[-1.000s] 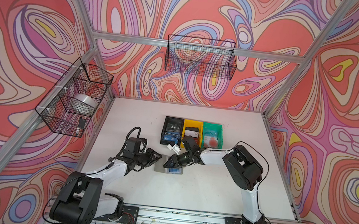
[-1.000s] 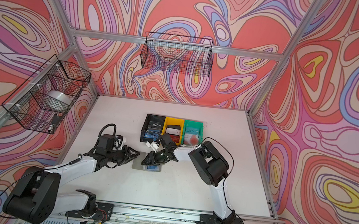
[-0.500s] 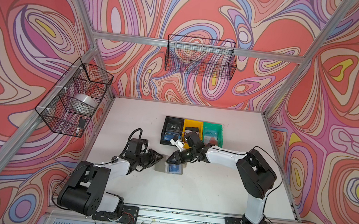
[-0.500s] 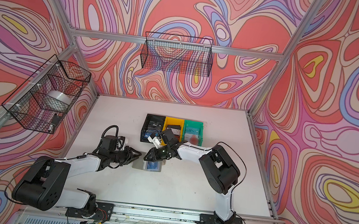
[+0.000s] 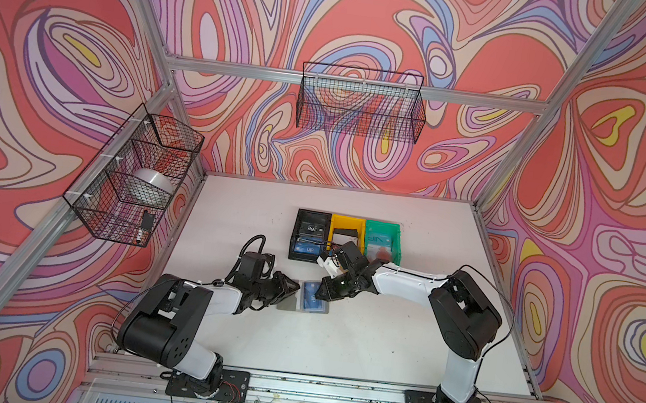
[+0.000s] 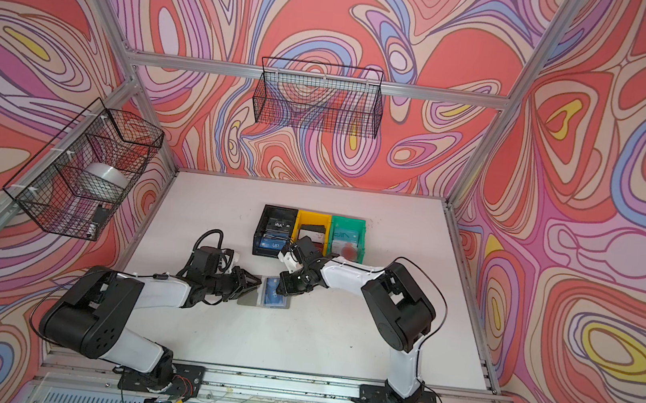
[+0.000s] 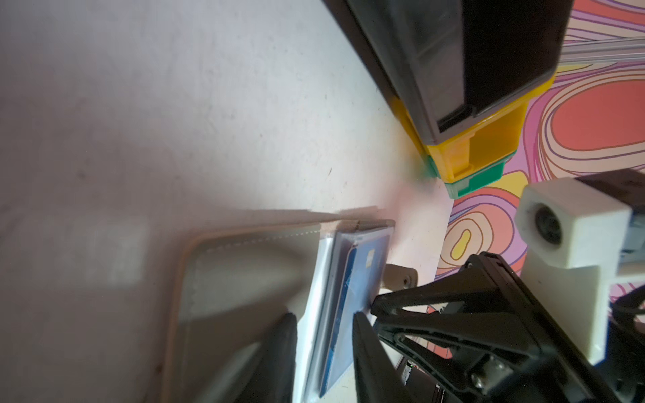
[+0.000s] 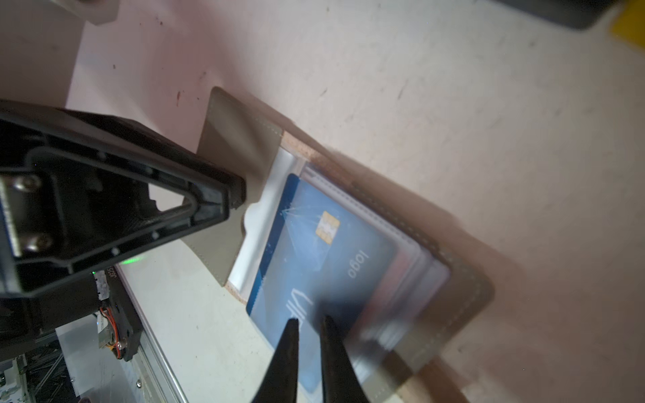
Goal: Take the credit cards out of the card holder
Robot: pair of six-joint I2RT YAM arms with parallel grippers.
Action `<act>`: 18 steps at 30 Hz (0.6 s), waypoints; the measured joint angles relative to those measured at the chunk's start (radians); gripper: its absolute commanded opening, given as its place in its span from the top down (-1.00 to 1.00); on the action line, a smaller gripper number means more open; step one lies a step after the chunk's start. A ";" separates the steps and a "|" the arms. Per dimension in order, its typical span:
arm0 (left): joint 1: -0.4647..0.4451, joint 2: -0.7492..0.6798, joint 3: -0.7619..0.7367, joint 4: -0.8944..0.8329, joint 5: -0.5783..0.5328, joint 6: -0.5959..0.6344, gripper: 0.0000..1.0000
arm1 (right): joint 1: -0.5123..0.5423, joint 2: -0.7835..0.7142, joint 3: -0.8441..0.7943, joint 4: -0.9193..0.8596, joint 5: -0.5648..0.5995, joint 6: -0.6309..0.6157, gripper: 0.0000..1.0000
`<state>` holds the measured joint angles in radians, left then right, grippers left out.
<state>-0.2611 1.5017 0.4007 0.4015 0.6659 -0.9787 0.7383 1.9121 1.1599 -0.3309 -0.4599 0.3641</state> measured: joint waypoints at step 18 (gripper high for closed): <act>-0.020 0.031 0.000 0.055 -0.001 -0.019 0.39 | -0.013 0.001 -0.005 -0.003 0.031 -0.004 0.73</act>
<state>-0.2810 1.5330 0.4007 0.4568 0.6651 -0.9974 0.7250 1.9129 1.1545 -0.3344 -0.4294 0.3603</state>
